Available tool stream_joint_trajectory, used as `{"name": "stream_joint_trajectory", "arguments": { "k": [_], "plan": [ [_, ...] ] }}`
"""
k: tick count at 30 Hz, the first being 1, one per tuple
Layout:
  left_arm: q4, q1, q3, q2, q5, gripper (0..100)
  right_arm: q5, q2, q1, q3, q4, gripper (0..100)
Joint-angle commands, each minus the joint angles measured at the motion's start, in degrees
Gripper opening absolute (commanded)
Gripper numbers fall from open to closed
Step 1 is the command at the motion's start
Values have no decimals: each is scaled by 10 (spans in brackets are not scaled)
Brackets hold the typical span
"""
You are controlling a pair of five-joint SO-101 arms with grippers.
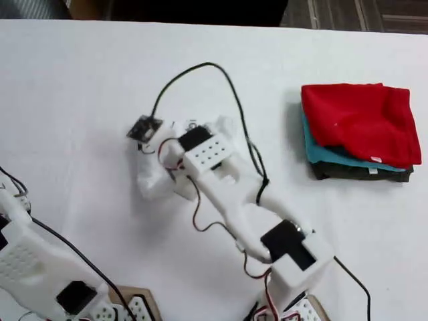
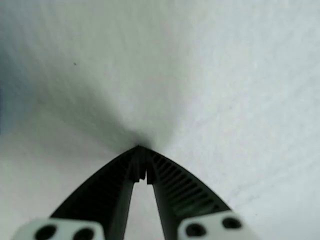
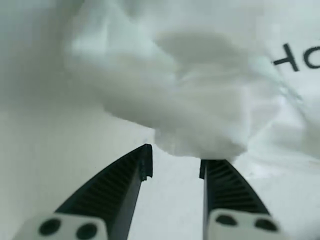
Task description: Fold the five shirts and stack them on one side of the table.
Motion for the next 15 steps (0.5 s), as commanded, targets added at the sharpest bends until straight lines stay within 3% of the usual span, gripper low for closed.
{"name": "stream_joint_trajectory", "arguments": {
  "k": [1, 11, 15],
  "plan": [
    [-16, 22, 15, 7, 3, 27, -4, 17, 30, -1, -22, 166],
    [-19, 22, 15, 7, 3, 27, -4, 51, 49, -1, -47, 157],
    [-19, 22, 15, 7, 3, 27, -5, 51, 47, -2, -44, 63]
  ]
}}
